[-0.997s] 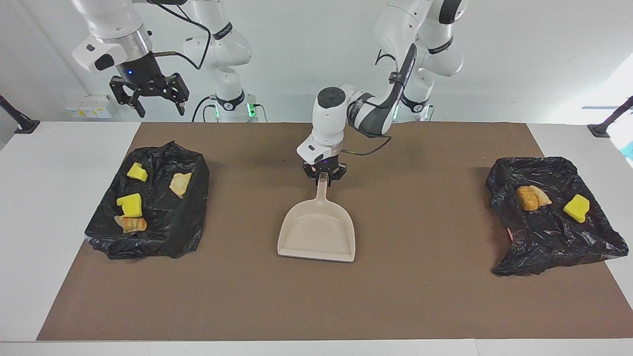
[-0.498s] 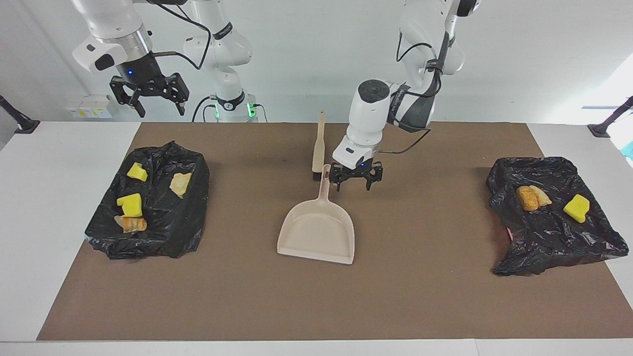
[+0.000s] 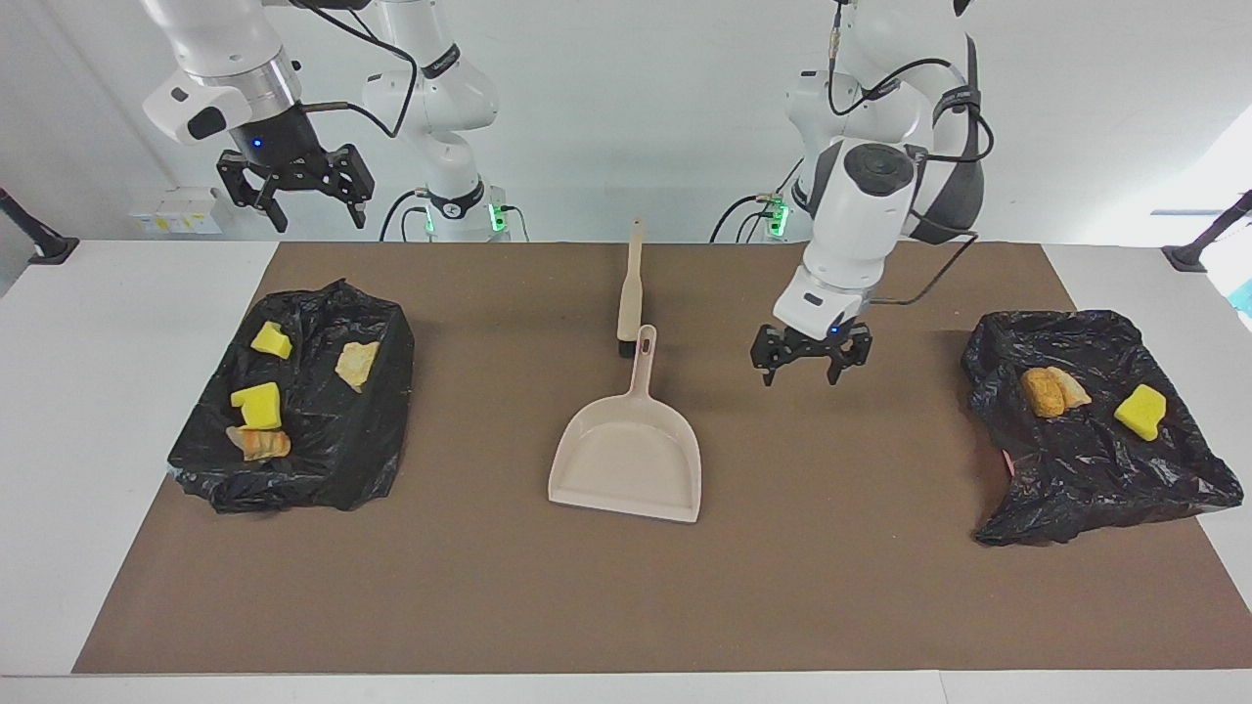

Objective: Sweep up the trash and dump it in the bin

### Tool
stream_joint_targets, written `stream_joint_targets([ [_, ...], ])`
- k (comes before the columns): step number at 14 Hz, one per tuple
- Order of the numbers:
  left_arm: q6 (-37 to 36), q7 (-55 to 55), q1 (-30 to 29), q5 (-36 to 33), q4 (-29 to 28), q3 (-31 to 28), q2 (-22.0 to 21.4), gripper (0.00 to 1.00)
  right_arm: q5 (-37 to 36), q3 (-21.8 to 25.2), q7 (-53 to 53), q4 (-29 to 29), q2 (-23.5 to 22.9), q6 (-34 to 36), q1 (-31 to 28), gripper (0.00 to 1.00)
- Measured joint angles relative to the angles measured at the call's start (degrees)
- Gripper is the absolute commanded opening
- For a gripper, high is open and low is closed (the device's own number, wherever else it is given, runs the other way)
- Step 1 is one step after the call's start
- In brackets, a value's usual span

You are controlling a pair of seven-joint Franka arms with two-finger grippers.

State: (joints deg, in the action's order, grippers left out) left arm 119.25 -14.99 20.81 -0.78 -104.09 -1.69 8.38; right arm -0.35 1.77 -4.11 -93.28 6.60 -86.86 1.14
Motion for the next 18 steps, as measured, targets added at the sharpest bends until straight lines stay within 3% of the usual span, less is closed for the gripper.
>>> stream_joint_targets([
  [7, -10.6, 19.5, -12.8, 0.0, 4.2, -0.1, -3.6, 1.00, 0.0, 0.0, 0.0, 0.0, 0.0, 0.0, 0.0, 1.00],
  [14, -21.8, 21.8, -19.2, 0.2, 11.6, -0.4, -4.5, 1.00, 0.0, 0.0, 0.0, 0.0, 0.0, 0.0, 0.0, 1.00],
  [18, -27.4, 21.7, -19.7, 0.2, 12.7, -0.8, -8.4, 1.00, 0.0, 0.0, 0.0, 0.0, 0.0, 0.0, 0.0, 1.00],
])
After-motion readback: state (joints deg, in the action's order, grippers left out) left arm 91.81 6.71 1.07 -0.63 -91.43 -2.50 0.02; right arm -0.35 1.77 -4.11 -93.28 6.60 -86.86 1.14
